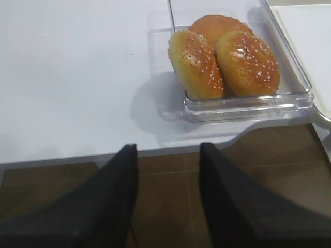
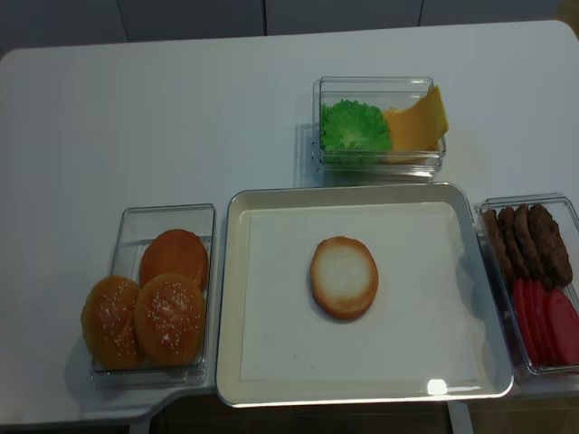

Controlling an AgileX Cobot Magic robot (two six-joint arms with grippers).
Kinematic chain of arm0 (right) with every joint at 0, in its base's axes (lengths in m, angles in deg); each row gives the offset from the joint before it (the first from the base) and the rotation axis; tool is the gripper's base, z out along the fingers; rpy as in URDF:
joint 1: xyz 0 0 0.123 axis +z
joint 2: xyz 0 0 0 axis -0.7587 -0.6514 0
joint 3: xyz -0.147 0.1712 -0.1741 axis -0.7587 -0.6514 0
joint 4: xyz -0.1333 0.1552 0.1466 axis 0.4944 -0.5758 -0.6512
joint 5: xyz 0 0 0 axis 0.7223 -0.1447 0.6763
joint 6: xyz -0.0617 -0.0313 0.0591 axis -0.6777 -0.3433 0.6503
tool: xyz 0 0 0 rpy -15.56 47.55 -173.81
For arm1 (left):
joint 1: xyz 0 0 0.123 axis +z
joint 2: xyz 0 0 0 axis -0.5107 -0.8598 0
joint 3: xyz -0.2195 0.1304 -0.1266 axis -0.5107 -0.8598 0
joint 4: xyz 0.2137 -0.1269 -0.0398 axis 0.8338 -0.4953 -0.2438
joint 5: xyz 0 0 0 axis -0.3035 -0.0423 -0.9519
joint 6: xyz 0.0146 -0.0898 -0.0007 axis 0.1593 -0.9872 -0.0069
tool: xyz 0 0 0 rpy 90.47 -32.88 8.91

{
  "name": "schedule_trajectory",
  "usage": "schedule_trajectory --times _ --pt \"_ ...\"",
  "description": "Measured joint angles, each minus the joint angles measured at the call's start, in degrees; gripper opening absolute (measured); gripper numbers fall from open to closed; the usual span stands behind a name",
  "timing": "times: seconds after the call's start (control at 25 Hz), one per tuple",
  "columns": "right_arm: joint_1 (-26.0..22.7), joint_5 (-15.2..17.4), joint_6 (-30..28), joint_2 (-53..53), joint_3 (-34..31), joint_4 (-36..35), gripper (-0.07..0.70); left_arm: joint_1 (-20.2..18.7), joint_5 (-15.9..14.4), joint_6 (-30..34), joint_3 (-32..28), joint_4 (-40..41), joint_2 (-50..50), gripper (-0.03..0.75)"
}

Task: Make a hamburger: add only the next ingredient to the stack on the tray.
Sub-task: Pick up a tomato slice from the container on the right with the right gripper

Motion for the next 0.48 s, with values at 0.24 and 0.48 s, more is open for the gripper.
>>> schedule_trajectory --times 0.24,0.48 --pt "0.0 0.0 0.0 0.0 0.0 0.0 0.405 0.0 0.0 0.0 0.0 0.0 0.0 0.298" --pt "0.0 0.0 0.0 0.0 0.0 0.0 0.405 0.0 0.0 0.0 0.0 0.0 0.0 0.298"
